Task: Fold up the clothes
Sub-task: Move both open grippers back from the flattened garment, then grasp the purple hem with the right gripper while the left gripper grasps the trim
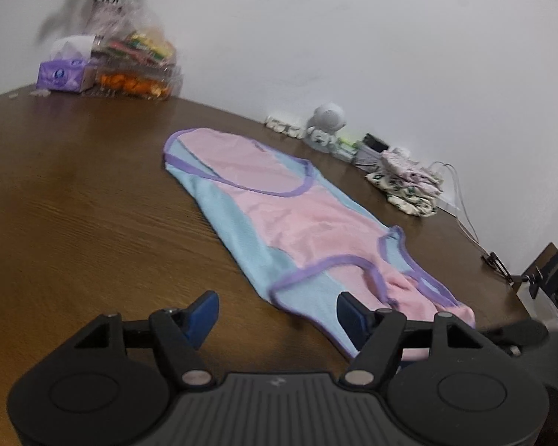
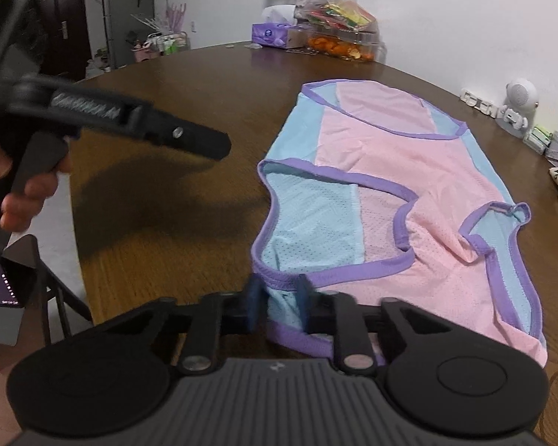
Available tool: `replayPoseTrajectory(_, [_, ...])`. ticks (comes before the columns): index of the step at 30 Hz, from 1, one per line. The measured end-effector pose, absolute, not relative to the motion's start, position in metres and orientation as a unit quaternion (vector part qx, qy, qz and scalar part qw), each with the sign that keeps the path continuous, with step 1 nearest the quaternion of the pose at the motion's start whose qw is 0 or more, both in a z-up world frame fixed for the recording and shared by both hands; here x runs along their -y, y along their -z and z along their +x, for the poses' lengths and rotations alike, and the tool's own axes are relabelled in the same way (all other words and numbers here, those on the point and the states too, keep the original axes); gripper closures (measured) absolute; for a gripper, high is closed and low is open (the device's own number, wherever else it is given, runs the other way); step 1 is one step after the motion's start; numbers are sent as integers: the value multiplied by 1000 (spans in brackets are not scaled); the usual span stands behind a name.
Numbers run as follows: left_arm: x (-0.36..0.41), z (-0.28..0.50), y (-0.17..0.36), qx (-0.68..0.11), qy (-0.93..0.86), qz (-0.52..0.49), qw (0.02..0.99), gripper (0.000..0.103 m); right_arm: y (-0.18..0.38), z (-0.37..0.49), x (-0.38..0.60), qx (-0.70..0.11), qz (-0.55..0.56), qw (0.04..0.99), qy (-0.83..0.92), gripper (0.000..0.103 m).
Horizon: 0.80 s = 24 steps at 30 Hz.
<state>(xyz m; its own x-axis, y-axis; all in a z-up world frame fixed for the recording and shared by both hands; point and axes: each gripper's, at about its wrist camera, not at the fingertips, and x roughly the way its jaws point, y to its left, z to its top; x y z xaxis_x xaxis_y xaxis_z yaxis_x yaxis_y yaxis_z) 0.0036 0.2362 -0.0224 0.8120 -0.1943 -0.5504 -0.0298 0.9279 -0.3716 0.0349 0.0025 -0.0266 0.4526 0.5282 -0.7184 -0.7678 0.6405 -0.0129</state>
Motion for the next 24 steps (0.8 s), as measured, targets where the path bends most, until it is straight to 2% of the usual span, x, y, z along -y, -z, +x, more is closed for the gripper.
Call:
replayPoseTrajectory(5, [-283,70,19,-334,7,-246,910,36,23,48,10,-375,-112,832,-393,99])
replayPoseTrajectory(6, [-289,85,17,-337,-3,-246,909,41,23,48,12,-376,-106,833,-393,99])
replayPoseTrajectory(7, [-294,100,15,-340,-15,-237,910,46,22,49,14,-376,-100,833,-394,99])
replayPoseTrajectory(11, [-307,139,15,-355,-27,-201,913,49,21,52,19,-377,-79,835,-394,99])
replayPoseTrajectory(24, [-337,226,26,-399,-16,-105,911,68,18,66,27,-388,-26,831,-399,98])
